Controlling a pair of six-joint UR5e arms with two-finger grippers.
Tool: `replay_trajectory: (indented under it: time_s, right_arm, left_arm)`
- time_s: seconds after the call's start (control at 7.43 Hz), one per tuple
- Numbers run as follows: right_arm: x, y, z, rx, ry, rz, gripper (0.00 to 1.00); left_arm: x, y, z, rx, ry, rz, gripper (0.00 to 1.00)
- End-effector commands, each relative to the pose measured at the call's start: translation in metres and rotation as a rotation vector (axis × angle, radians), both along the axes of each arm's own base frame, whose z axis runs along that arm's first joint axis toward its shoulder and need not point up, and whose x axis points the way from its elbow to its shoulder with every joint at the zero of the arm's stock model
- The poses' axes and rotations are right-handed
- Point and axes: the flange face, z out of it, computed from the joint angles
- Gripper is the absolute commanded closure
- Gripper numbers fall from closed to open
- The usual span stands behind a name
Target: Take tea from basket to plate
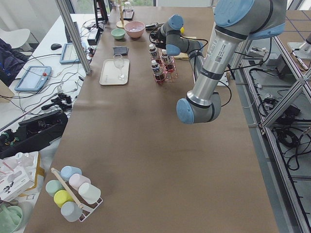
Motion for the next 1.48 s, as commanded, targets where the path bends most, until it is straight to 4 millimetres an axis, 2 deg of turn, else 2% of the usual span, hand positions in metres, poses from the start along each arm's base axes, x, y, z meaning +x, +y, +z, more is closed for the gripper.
replay_trajectory:
  time_s: [0.0, 0.94, 1.21, 1.35]
  right_arm:
    - [0.000, 0.000, 0.000, 0.000, 0.000, 0.000, 0.01]
    - [0.002, 0.000, 0.002, -0.011, 0.011, 0.003, 0.00]
    - [0.001, -0.007, -0.009, 0.005, 0.006, 0.009, 0.01]
    - [0.000, -0.007, -0.023, 0.029, 0.006, 0.009, 0.01]
  left_arm:
    - [0.004, 0.000, 0.002, 0.002, 0.003, 0.005, 1.00]
    - [0.003, 0.001, 0.001, 0.005, 0.012, 0.005, 1.00]
    - [0.003, 0.001, 0.001, 0.005, 0.012, 0.005, 1.00]
    - [0.003, 0.001, 0.001, 0.002, 0.013, 0.005, 1.00]
